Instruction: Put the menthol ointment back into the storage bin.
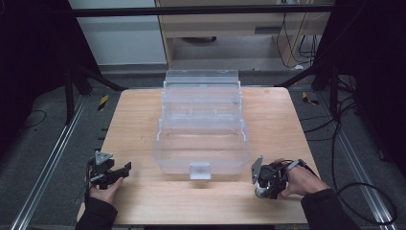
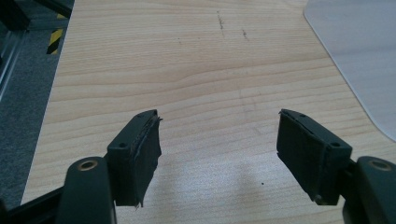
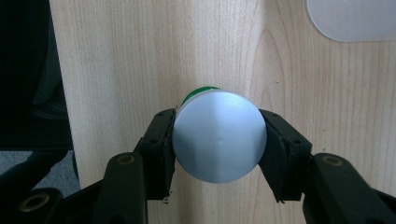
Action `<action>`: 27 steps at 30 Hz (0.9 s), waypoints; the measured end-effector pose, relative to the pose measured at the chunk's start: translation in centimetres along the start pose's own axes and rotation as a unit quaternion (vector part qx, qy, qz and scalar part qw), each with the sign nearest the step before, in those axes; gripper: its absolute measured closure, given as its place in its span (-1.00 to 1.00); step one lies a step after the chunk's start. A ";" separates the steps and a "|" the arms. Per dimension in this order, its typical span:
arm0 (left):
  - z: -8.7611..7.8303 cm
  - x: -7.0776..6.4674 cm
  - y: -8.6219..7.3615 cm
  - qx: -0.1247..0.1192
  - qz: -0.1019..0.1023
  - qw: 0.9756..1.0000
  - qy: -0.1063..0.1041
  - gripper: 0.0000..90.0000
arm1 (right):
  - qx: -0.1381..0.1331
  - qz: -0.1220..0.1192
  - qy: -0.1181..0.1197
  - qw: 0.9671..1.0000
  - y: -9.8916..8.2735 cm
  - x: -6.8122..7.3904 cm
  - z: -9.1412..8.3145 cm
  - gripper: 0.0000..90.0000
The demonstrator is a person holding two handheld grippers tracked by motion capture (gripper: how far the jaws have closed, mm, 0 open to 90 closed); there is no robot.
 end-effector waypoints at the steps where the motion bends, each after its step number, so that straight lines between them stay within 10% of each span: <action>1: 0.0 0.0 0.0 0.000 0.000 1.000 0.000 -0.34 | 0.000 0.000 0.000 1.000 0.0 0.0 0.0 0.11; 27: 0.1 -0.1 -0.1 0.005 0.003 1.000 -0.003 -0.32 | -0.030 0.018 -0.022 0.999 -0.3 0.0 -4.5 0.12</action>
Point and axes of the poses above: each handheld gripper's, and its own axes: z roughly forward along the jaws, y roughly out of its top, x roughly to its left, the point moved 2 cm from there along z, roughly forward along the jaws, and after that the axes turned 10 degrees about y, right-handed, at the moved point
